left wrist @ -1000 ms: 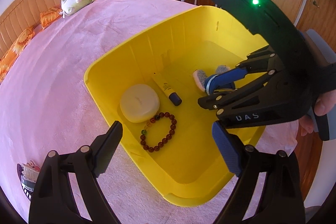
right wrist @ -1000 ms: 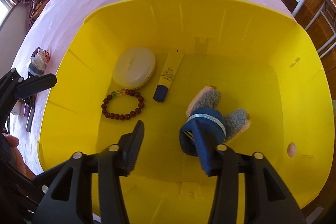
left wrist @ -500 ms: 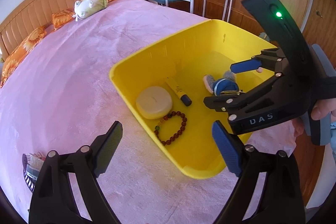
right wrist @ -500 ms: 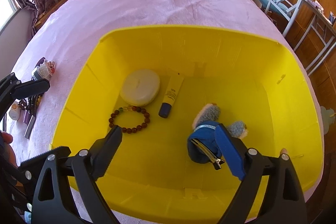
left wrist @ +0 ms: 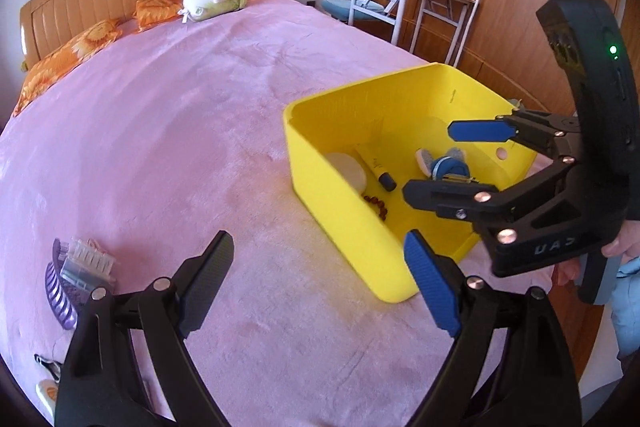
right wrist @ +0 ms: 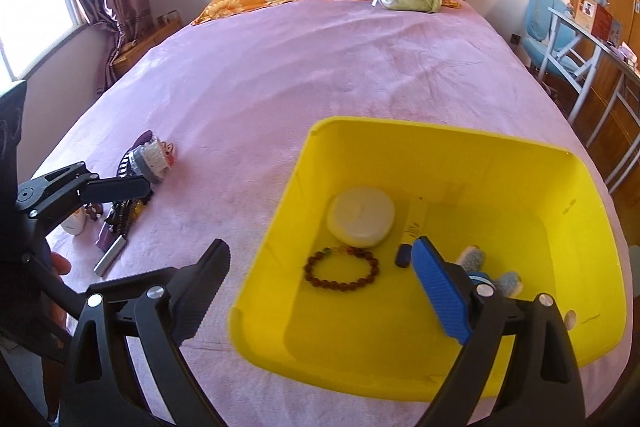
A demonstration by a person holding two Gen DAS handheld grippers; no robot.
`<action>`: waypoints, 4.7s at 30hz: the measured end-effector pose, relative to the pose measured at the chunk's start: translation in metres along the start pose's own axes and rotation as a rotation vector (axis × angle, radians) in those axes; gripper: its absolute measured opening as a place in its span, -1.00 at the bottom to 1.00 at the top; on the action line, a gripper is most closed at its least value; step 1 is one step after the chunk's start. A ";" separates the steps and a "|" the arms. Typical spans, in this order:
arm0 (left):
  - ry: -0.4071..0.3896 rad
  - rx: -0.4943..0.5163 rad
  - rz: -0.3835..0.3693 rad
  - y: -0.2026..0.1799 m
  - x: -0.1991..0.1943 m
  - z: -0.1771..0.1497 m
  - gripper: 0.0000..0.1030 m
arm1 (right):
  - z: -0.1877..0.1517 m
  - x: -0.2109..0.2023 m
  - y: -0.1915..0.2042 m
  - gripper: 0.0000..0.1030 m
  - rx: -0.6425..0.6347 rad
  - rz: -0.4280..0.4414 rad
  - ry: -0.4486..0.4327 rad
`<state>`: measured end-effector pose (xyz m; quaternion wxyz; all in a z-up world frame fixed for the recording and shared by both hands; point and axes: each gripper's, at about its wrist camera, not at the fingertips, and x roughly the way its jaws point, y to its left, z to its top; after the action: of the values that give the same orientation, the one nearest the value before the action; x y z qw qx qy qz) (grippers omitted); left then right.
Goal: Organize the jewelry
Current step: 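Withdraw the right tool while moving the left tool toward the silver cylinder, then lower the left tool onto the silver cylinder and close on it, then lift and carry the silver cylinder with the left tool over the bin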
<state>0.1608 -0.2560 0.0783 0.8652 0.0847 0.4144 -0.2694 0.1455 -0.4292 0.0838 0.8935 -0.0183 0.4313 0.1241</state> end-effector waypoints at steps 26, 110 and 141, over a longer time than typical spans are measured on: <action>-0.003 -0.215 0.148 0.136 -0.062 -0.159 0.65 | -0.044 0.046 0.159 0.86 -0.220 0.253 0.002; 0.025 -0.268 0.152 0.136 -0.054 -0.191 -0.67 | -0.073 0.073 0.214 0.86 -0.215 0.345 0.106; -0.099 0.097 0.049 -0.015 -0.026 -0.013 -0.66 | -0.020 -0.036 0.014 0.86 -0.022 0.147 -0.229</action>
<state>0.1309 -0.2539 0.0913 0.8859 0.1231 0.3553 -0.2716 0.1054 -0.4260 0.1002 0.9251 0.0182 0.3251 0.1953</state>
